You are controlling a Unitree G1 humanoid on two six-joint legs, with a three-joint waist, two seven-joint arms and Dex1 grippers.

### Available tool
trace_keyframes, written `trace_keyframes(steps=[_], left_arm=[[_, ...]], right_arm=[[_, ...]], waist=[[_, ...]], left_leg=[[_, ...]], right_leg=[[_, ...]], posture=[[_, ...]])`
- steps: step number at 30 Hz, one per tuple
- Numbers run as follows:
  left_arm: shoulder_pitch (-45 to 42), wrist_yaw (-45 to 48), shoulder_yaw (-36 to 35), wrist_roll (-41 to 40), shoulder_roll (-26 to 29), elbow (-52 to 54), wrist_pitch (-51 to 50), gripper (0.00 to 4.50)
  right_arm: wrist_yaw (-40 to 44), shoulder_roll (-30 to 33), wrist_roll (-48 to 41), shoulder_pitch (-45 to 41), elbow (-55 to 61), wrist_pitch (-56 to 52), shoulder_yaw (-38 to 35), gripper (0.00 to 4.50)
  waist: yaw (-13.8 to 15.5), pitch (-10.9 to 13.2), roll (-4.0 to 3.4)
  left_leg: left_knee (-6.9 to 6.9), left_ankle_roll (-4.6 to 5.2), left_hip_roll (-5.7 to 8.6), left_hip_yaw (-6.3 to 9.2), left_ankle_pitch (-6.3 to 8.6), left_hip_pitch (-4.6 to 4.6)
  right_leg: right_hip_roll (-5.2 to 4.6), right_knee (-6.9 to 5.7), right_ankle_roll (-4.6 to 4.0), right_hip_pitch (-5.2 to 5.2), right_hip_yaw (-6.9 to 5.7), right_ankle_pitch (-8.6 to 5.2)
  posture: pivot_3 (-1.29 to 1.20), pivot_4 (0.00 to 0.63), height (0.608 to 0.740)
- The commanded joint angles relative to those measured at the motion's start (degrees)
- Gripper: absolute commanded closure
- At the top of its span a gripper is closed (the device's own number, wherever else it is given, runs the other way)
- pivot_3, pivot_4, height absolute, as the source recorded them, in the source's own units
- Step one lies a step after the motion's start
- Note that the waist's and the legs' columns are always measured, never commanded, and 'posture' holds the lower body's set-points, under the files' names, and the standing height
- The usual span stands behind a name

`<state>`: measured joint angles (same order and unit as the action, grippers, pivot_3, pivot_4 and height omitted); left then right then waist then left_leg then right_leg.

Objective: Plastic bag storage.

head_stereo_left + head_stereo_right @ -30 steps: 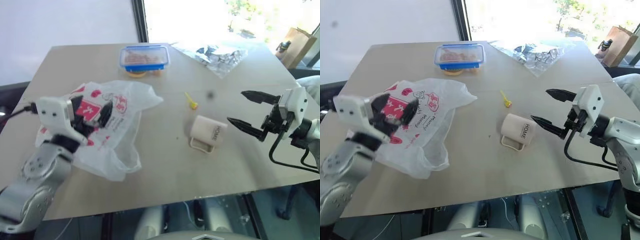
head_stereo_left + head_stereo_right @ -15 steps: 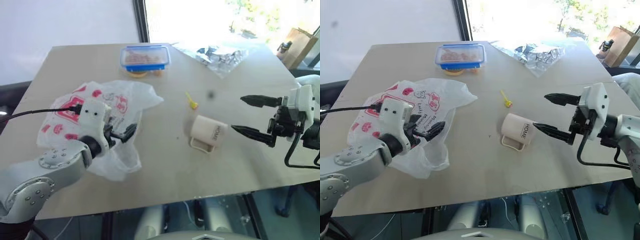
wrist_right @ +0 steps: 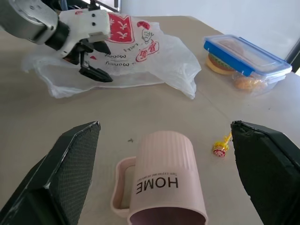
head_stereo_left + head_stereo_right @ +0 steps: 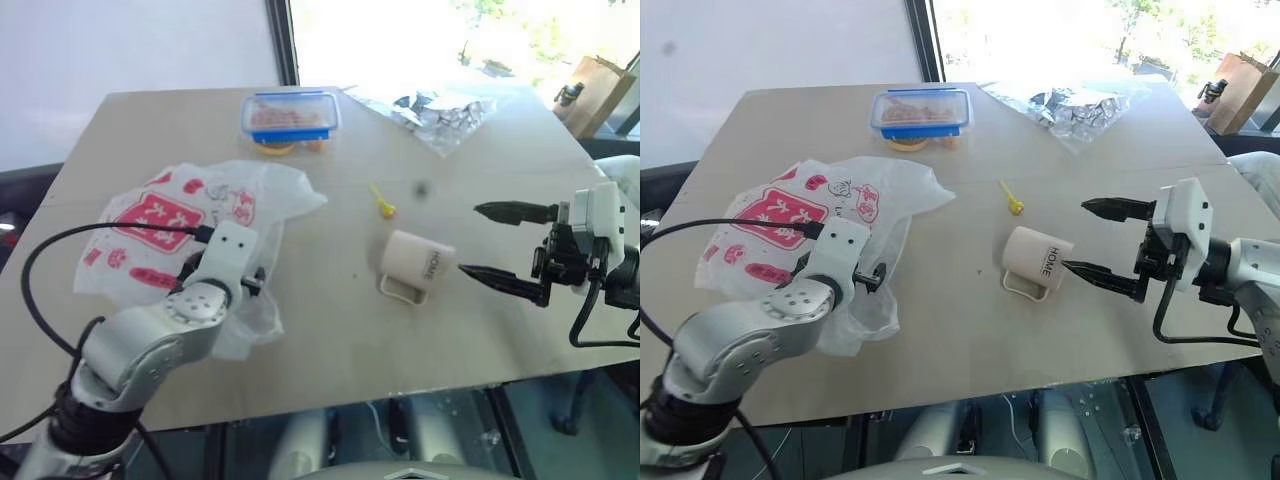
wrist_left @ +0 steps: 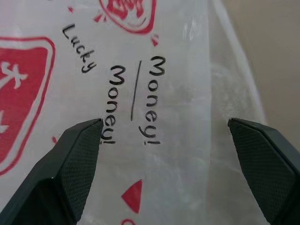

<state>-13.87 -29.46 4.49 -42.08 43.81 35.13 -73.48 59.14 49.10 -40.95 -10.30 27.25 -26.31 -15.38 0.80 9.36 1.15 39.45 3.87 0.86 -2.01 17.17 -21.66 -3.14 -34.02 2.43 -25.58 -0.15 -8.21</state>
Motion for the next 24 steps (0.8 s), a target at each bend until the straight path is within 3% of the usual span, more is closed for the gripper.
trace_keyframes(steps=[1,9,14,18,24], left_arm=[[-2.0,0.3,0.7,8.4,-1.0,-1.6,-0.1,0.82],[-2.3,7.5,0.1,19.9,-2.3,-3.0,8.9,4.45],[-7.3,18.0,-6.3,21.0,-2.4,-5.7,18.6,4.49],[-14.1,26.6,-7.5,19.1,-4.1,-9.3,20.0,4.49],[-23.8,33.2,-8.5,16.0,-9.5,-14.1,15.9,4.49]], right_arm=[[-0.5,-0.1,-1.2,-1.0,2.4,0.2,-0.2,0.00],[-1.3,-1.2,-0.3,-2.3,2.3,1.1,1.9,0.00],[-7.8,-2.5,3.5,-1.6,4.0,-0.5,3.0,0.00],[-14.5,-0.6,1.6,3.6,9.1,-9.9,1.1,0.00],[-25.1,-0.1,-13.6,12.6,14.6,-28.4,-8.9,0.00]], waist=[[0.0,0.0,0.00],[0.1,0.0,0.00],[0.2,0.0,0.00],[0.8,0.0,0.01],[1.2,0.0,0.02]], left_leg=[[0.00,0.00,0.00,0.00,0.00,-0.01],[0.00,-0.01,0.01,0.02,0.00,-0.04],[0.00,-0.01,-0.01,0.06,0.00,-0.05],[0.01,-0.01,0.09,0.15,-0.01,-0.13],[0.07,0.00,0.21,0.36,-0.01,-0.27]], right_leg=[[0.00,0.00,-0.01,0.00,0.00,-0.01],[-0.06,0.03,-0.03,-0.02,-0.01,-0.02],[-0.07,-0.02,-0.18,-0.05,-0.06,-0.10],[-0.21,-0.02,-0.18,-0.07,-0.20,-0.09],[-0.31,0.01,0.08,-0.07,-0.39,0.05]], posture=[[0.00,0.150,0.740],[0.00,0.150,0.740],[0.00,0.150,0.740],[0.00,0.150,0.740],[0.00,0.150,0.740]])
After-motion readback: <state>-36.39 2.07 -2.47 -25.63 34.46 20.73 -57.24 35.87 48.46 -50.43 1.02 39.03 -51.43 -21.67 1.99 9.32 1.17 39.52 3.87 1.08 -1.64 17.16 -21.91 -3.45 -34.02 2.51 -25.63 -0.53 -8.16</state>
